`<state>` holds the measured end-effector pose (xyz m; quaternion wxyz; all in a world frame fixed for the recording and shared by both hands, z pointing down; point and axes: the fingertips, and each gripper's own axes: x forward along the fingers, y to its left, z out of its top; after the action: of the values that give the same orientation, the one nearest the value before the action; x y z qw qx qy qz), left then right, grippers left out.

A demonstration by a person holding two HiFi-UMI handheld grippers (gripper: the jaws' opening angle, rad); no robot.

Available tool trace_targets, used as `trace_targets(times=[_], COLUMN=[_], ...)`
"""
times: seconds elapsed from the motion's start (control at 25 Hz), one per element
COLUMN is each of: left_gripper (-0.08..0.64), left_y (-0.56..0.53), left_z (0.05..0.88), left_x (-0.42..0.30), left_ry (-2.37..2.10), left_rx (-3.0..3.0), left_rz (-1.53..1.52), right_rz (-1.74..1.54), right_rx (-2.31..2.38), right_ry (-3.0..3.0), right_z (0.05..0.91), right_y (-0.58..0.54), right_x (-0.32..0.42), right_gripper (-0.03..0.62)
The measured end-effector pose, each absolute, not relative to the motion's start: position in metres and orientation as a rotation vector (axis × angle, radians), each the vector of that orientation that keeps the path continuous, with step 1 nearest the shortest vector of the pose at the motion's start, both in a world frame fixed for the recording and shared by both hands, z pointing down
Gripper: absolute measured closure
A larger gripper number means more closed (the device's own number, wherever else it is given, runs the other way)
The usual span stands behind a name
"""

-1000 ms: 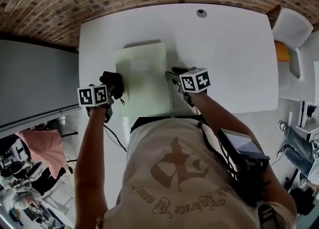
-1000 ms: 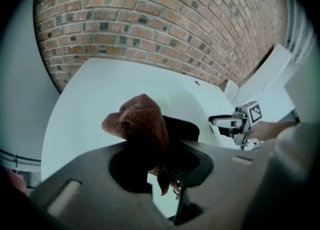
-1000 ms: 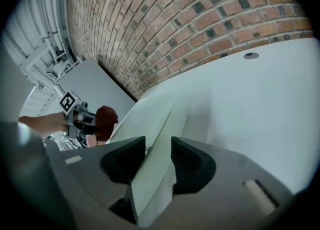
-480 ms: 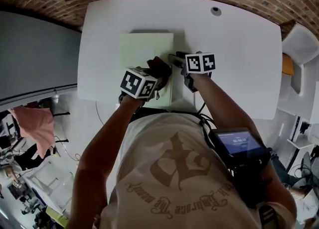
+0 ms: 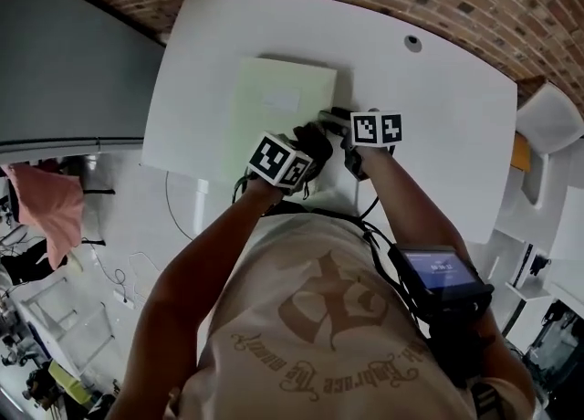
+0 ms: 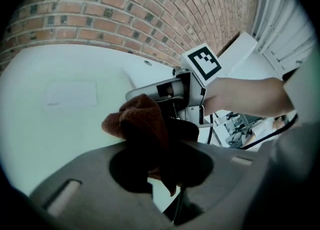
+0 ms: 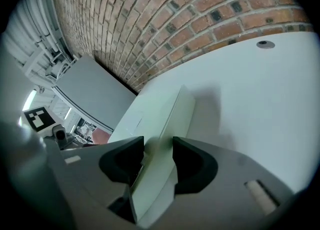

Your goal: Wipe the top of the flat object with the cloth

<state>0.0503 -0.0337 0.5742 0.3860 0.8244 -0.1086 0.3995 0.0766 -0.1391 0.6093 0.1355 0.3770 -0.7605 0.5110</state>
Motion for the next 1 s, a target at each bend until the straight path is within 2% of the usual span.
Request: trace_targets(times=[0.52, 0.76, 0.88, 1.0], left_gripper=[0.474, 0.474, 0.474, 0.474], left_y=[-0.091, -0.090, -0.083, -0.077], left_z=[0.574, 0.579, 0.575, 0.563], left_x=[-0.119, -0.197, -0.202, -0.174], left_ry=[-0.745, -0.911, -0.920, -0.836], left_rx=[1.919, 1.837, 1.834, 1.906], left_rz=[0.766, 0.843, 0.867, 0.835], right_rz=[1.401, 1.387, 1.364, 1.342], right_rx=[1.093, 1.138, 1.150, 1.160], right_ry=[-2.139, -2.116, -2.103, -2.093], right_z=[0.610, 0.611, 0.609, 0.609], right_y=[-0.142, -0.141, -0.142, -0.142], right_x=[0.081, 0.074, 0.075, 0.075], right_gripper=[0.402, 0.408, 0.410, 0.411])
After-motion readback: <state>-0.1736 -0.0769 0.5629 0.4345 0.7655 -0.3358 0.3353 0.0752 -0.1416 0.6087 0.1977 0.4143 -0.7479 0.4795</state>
